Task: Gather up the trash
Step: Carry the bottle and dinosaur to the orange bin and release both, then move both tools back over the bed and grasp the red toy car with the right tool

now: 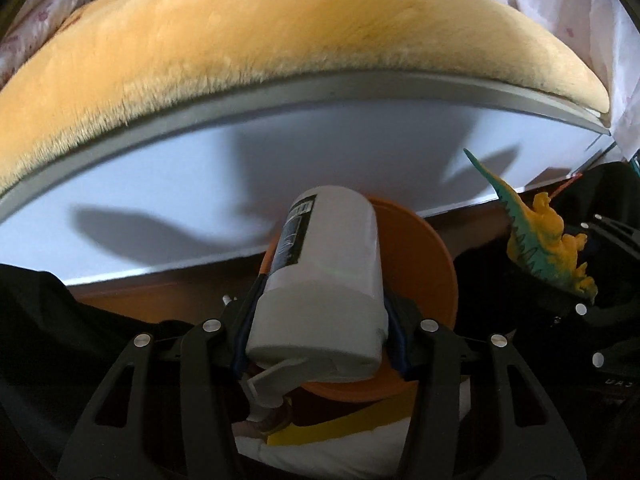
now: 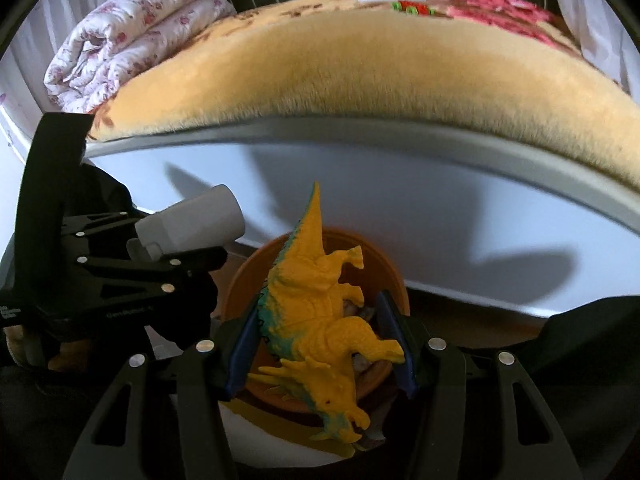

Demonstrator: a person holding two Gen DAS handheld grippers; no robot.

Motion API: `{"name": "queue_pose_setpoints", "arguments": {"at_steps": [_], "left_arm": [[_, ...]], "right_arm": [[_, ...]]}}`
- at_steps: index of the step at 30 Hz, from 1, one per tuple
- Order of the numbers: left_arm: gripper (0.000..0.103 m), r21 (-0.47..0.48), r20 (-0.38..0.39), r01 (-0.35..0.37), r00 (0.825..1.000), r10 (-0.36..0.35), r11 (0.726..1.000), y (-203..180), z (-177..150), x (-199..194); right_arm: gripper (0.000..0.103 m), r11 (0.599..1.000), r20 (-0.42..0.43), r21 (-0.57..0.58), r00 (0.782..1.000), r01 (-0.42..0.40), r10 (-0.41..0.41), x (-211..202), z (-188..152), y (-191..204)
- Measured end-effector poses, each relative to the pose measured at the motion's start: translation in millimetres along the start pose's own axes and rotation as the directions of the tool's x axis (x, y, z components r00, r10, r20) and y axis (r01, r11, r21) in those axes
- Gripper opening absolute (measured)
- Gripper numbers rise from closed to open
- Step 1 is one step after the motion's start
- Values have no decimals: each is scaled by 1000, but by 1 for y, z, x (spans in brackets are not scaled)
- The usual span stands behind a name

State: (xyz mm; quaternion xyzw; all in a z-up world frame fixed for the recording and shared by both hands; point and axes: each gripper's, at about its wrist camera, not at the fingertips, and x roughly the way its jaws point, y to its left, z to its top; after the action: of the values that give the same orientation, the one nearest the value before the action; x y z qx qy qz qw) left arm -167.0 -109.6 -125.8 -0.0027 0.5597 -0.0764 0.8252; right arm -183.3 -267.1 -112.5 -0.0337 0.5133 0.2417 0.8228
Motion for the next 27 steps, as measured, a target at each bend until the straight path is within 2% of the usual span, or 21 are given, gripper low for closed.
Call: {"name": "queue_pose_setpoints", "arguments": {"at_steps": [9, 11, 12, 18, 27], "left_arm": [[50, 9, -56, -13, 998, 13, 1000, 1, -1, 13], [69, 10, -78, -21, 997, 22, 1000, 1, 0, 18], [78, 8, -83, -25, 996, 25, 1000, 2, 1, 19], [78, -25, -77, -11, 997, 9, 1000, 10, 1, 15], [78, -1, 41, -40, 998, 40, 999, 7, 6, -18]], "right_arm": [[57, 1000, -50, 2, 999, -5, 5, 12, -1, -1], [76, 1000, -55, 5, 998, 9, -8, 14, -1, -2], [77, 1000, -52, 10, 999, 16, -16, 14, -1, -2], [78, 998, -18, 62, 1000, 16, -15, 1, -4, -15], [78, 999, 62, 14, 997, 46, -47, -31, 10, -11]]}}
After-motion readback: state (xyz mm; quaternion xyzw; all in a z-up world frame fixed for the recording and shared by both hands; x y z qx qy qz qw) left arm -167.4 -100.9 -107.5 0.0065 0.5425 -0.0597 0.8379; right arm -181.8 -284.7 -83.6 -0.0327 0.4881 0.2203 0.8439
